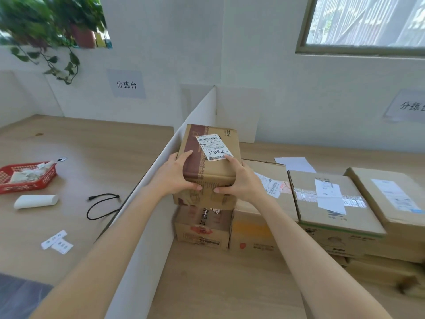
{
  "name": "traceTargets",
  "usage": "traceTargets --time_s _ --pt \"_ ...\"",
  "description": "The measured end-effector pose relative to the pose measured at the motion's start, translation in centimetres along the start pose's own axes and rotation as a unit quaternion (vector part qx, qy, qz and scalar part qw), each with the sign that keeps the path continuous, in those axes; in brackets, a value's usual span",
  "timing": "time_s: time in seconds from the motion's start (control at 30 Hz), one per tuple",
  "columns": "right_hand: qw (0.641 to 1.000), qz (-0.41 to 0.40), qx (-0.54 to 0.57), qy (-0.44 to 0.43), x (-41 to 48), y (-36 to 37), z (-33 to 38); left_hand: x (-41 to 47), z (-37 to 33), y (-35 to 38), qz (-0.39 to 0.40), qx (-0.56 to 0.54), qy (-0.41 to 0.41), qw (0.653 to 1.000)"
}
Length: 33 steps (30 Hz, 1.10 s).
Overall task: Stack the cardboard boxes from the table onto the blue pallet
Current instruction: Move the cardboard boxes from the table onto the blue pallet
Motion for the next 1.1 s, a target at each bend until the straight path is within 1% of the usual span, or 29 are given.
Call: traceTargets --time_s 0.23,0.33,0.5,0.7,0.93,1.1 --pt "0.998 -0.024 0.051 -0.007 -2.0 -4.4 -0.2 0.8 -4.9 -2.1 -0.006 -0.002 0.035 0.999" --pt "0.998 -0.033 0.051 -0.003 -2.9 -6.9 -1.1 1.5 -7.2 -2.1 -0.006 -0.005 0.048 0.999" --pt "0.996 -0.078 0.041 0.030 -6.4 -12.8 -5.7 3.2 -14.4 0.1 0.006 0.008 0.101 0.995" --pt "0.985 -0.139 0.030 0.097 -12.9 -21.6 -15.4 5.4 -27.0 6.8 0.040 -0.021 0.176 0.983" --pt "0.963 -0.207 -0.029 0.168 -23.5 -33.9 -29.8 6.1 -45.8 17.3 0.065 -0.062 0.257 0.962" --pt "0.947 -0.241 -0.039 0.209 -31.6 -41.6 -39.2 5.2 -58.6 24.3 0.085 -0.091 0.308 0.943"
Point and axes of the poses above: each hand's wrist, its own x-axis towards the middle knuckle, its own y-axis out of the palm, z = x × y, the point moved 3 cm from there along x, towards the middle knuckle, and after that the axes turned 13 degrees about y, right-handed, at the moved point
